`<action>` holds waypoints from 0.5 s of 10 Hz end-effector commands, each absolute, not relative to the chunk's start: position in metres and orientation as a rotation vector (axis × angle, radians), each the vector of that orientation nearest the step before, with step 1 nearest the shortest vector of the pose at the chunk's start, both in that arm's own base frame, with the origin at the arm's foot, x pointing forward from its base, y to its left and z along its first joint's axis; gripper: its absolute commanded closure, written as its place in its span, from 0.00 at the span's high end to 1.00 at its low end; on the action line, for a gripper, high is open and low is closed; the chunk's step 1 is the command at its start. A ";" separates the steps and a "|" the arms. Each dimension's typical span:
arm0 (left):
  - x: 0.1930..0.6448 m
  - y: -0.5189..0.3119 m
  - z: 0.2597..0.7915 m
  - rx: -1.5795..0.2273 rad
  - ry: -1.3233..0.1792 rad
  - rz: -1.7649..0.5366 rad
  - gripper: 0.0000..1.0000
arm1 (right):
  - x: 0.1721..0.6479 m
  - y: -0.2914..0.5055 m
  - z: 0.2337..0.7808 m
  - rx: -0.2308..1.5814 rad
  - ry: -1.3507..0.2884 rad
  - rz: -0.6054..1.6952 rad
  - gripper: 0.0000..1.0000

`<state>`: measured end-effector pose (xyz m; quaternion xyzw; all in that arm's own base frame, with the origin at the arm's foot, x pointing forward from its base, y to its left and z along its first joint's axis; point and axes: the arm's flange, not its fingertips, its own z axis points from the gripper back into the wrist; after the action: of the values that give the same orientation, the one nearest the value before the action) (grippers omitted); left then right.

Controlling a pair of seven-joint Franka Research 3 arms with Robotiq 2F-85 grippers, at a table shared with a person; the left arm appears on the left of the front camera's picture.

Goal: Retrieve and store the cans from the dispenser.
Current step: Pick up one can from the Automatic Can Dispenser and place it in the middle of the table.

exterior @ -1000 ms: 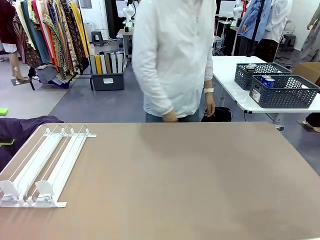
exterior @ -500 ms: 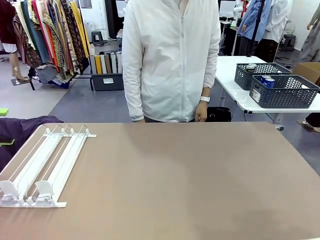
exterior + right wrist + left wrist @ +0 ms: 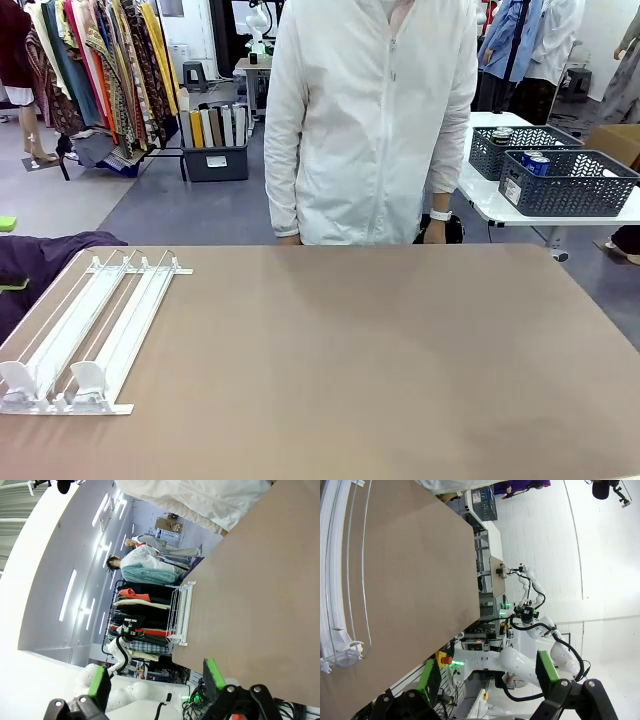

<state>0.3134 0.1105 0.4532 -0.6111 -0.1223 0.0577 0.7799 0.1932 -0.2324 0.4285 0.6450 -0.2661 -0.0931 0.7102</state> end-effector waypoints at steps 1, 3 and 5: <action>0.311 0.107 0.453 -1.341 -0.275 0.127 1.00 | 0.196 -0.231 0.432 1.439 -0.624 -0.193 1.00; 0.311 0.107 0.453 -1.341 -0.275 0.127 1.00 | 0.196 -0.231 0.432 1.439 -0.624 -0.193 1.00; 0.311 0.107 0.453 -1.341 -0.275 0.127 1.00 | 0.196 -0.231 0.432 1.439 -0.624 -0.193 1.00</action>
<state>0.3134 0.1105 0.4532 -0.6111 -0.1223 0.0577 0.7799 0.1932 -0.2324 0.4285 0.6450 -0.2661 -0.0931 0.7102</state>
